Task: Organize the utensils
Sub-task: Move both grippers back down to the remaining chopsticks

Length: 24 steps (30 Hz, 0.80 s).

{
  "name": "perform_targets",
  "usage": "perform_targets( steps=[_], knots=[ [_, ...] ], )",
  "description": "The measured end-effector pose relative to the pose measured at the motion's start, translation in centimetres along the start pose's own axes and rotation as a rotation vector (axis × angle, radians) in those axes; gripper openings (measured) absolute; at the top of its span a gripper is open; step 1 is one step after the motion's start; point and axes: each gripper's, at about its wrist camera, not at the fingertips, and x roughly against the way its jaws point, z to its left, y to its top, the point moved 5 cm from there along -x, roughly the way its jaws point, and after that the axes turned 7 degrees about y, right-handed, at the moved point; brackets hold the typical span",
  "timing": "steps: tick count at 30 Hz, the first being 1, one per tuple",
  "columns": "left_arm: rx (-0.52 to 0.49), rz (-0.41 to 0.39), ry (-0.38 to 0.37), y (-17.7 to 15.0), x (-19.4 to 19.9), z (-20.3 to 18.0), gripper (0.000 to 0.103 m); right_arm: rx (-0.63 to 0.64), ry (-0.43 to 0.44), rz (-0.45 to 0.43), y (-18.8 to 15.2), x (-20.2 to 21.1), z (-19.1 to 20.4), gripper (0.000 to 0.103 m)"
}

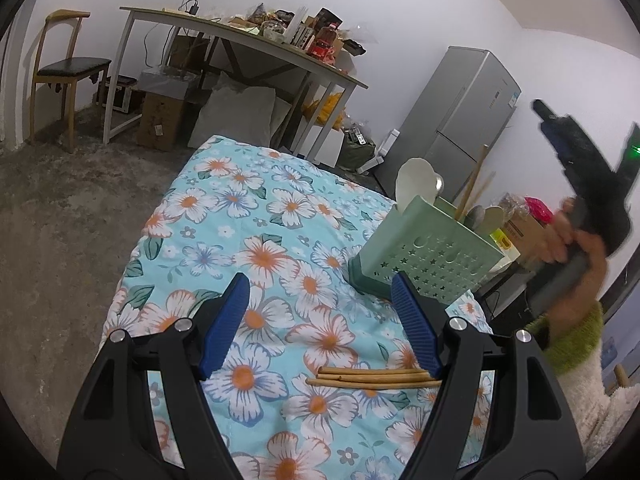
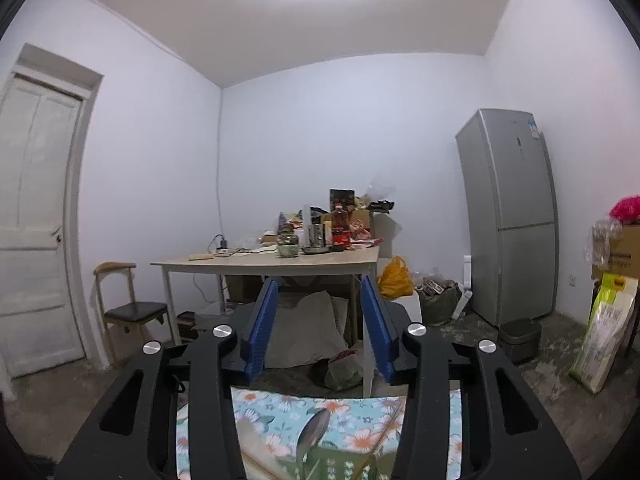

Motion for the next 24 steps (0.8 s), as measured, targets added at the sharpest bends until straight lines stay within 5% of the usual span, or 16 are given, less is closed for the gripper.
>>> perform_targets(
  steps=[5,10,15,19,24],
  knots=[
    [-0.013,0.03,0.012,-1.0,0.7,0.0,0.069,0.022,0.059,0.097,-0.9,4.1,1.0,0.058],
    [-0.031,0.082,0.022,-2.8,1.1,0.0,0.069,0.001,0.09,0.371,-7.3,7.2,1.1,0.07],
    [0.009,0.179,-0.028,-5.5,0.3,-0.4,0.069,-0.059,0.036,0.619,-15.0,9.3,0.7,0.071],
    [0.115,0.292,-0.127,-7.6,-1.6,-0.8,0.063,-0.081,-0.008,0.794,-21.0,11.2,0.6,0.071],
    [0.395,0.43,-0.229,-9.6,-5.2,1.0,0.053,-0.088,-0.019,0.893,-24.9,12.5,1.4,0.071]
  ],
)
